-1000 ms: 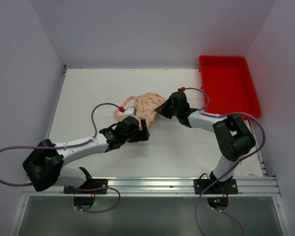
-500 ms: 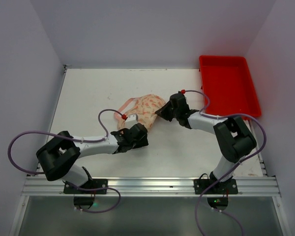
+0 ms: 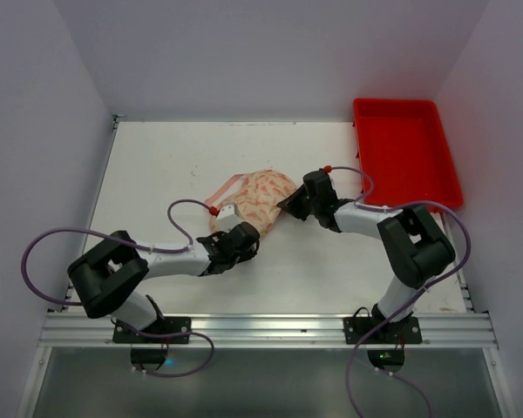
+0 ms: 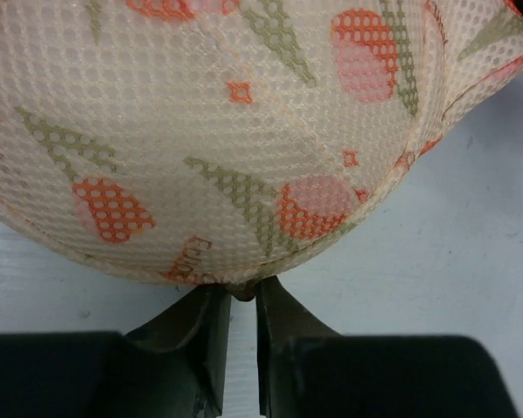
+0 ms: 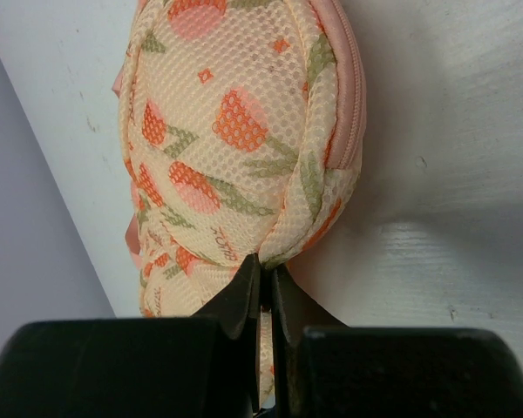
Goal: Unzip the laundry bag and remove the bra
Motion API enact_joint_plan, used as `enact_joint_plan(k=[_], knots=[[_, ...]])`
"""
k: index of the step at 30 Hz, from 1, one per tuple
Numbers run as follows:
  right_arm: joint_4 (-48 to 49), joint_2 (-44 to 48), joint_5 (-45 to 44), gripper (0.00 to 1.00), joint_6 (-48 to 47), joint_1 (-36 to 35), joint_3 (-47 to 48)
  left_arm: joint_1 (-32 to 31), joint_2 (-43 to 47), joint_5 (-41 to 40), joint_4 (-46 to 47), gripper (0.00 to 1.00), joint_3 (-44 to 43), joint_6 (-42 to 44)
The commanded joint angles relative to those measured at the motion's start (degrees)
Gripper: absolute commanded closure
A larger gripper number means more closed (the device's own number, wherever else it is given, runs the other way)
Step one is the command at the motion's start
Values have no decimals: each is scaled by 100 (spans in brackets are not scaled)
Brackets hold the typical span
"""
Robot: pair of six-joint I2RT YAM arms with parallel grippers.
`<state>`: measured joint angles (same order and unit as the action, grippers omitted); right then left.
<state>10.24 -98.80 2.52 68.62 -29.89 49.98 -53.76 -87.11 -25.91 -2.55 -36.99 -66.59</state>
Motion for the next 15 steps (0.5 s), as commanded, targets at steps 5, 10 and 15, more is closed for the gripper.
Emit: enact_joint_plan(k=[5, 10, 15], knots=[[171, 265, 134, 100, 134, -35, -67, -38, -157, -178, 431, 100, -71, -144], [57, 318, 20, 100, 64, -35, -102, -38, -26, -2, 55, 100, -10, -65], [-48, 406, -120, 100, -6, 62, -146, -30, 264, -44, -456, 100, 52, 286]])
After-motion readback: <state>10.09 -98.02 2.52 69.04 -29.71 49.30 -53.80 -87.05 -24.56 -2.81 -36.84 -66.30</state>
